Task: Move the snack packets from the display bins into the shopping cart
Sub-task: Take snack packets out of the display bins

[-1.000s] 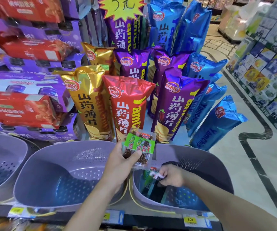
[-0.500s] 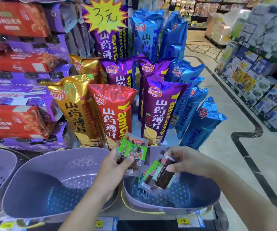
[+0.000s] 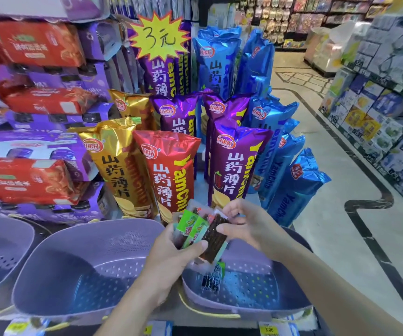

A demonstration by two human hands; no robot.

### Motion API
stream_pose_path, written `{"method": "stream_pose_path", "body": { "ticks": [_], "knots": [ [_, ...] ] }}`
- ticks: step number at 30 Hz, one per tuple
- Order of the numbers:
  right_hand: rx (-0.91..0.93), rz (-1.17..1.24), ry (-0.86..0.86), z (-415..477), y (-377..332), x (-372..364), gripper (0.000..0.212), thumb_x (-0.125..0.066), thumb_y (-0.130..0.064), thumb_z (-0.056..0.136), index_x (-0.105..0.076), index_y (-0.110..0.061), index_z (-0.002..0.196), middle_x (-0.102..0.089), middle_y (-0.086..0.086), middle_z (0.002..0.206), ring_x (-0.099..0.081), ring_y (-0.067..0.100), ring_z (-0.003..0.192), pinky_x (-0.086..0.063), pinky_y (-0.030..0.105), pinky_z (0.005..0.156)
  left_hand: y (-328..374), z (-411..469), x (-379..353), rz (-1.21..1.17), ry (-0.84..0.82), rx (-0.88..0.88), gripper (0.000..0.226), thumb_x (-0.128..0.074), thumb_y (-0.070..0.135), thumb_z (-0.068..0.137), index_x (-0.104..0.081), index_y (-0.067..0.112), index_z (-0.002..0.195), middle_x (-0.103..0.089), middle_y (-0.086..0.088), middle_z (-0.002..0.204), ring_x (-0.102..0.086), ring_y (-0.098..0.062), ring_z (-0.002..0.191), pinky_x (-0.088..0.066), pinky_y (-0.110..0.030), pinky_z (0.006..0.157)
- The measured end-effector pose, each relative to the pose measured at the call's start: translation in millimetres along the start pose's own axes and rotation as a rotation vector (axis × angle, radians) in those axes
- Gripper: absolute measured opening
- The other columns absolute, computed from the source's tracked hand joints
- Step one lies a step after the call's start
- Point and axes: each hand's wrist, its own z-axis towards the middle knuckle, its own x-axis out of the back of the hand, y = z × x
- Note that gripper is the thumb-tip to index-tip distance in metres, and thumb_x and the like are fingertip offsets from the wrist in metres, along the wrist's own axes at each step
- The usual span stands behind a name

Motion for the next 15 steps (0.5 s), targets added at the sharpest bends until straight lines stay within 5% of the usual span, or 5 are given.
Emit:
{"method": "stream_pose_path", "body": {
  "ticks": [5, 8, 10, 15],
  "knots": [
    [-0.236, 0.124, -0.276, 17, 37, 6, 0.024, -0.065, -0.019, 0.102, -0.062, -0.003, 0.120, -0.072, 0.018, 0.111, -0.073, 0.027, 0.098, -0.060, 0.039, 0.088, -4, 4, 23, -0.075, 0.173, -0.024, 0.033, -0.083, -0.002, 0.085, -0.068, 0.010, 0.112, -0.081, -0.014, 0.097, -0.078, -0.027, 0.071, -0.060, -0.032, 0.054],
    [-0.341, -0.377, -0.386, 32, 72, -5, 0.026, -0.067, -0.022, 0.100, -0.066, -0.013, 0.125, -0.070, 0.008, 0.127, -0.069, 0.020, 0.110, -0.055, 0.040, 0.102, -8, 4, 32, -0.066, 0.219, -0.013, 0.031, -0.083, 0.000, 0.086, -0.068, 0.012, 0.110, -0.081, -0.011, 0.098, -0.078, -0.027, 0.078, -0.058, -0.031, 0.057],
    [-0.343, -0.719, -0.414, 40, 94, -18, 0.049, -0.071, -0.032, 0.097, -0.058, -0.014, 0.141, -0.061, 0.006, 0.144, -0.061, 0.021, 0.126, -0.046, 0.040, 0.112, -9, 4, 34, -0.080, 0.214, 0.004, 0.030, -0.081, -0.001, 0.088, -0.067, 0.010, 0.112, -0.081, -0.012, 0.102, -0.079, -0.032, 0.082, -0.061, -0.036, 0.063],
    [-0.262, -0.998, -0.517, 50, 130, -40, 0.072, -0.065, -0.025, 0.098, -0.031, -0.028, 0.161, -0.039, 0.004, 0.159, -0.042, 0.029, 0.143, -0.033, 0.033, 0.118, -8, 3, 36, -0.082, 0.211, 0.011, 0.031, -0.082, 0.003, 0.088, -0.069, 0.014, 0.114, -0.082, -0.007, 0.102, -0.080, -0.028, 0.090, -0.060, -0.028, 0.061]
  ]
}}
